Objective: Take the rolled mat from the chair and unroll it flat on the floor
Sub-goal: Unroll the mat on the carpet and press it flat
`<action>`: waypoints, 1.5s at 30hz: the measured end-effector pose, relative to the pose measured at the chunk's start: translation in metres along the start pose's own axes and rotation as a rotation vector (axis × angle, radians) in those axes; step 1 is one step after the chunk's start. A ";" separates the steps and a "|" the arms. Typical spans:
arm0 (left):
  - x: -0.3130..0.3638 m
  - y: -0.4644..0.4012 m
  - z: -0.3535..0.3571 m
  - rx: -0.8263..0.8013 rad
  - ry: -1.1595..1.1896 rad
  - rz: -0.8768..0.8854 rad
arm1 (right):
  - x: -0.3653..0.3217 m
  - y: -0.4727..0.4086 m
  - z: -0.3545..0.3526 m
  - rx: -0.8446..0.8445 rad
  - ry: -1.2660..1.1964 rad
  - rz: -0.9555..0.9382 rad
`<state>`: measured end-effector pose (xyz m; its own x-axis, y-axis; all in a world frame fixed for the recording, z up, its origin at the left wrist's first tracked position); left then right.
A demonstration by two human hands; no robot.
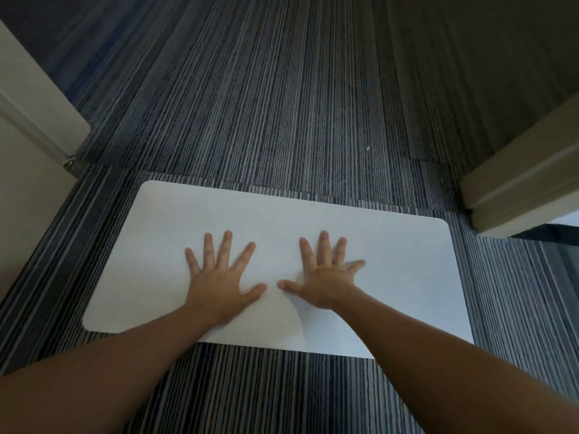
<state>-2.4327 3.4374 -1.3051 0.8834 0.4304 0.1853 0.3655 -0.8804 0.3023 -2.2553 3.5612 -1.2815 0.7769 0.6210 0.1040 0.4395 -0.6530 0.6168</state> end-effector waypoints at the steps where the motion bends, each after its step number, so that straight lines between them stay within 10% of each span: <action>1: 0.002 -0.002 -0.004 -0.022 0.004 -0.010 | 0.003 0.004 -0.004 0.027 -0.015 -0.007; 32: 0.383 0.010 0.042 -0.248 0.138 0.596 | 0.287 0.108 0.096 0.153 -0.214 0.036; 38: 0.360 0.016 0.045 -0.223 0.070 0.630 | 0.354 0.151 0.134 0.056 -0.269 0.650; 45: 0.342 0.042 0.041 -0.205 0.120 0.624 | 0.248 0.137 0.113 0.171 -0.191 0.030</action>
<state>-2.1030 3.5392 -1.2677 0.8682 -0.1180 0.4820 -0.2775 -0.9207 0.2744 -1.9514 3.5764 -1.2594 0.8546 0.5179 -0.0388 0.4723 -0.7439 0.4727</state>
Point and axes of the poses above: each hand's wrist, its own y-axis away from the middle knuckle, its own z-axis out of the palm, x = y × z, the point moved 1 cm from there along -y, towards the middle knuckle, and after that the axes turned 8 degrees about y, right-handed, at the moved point
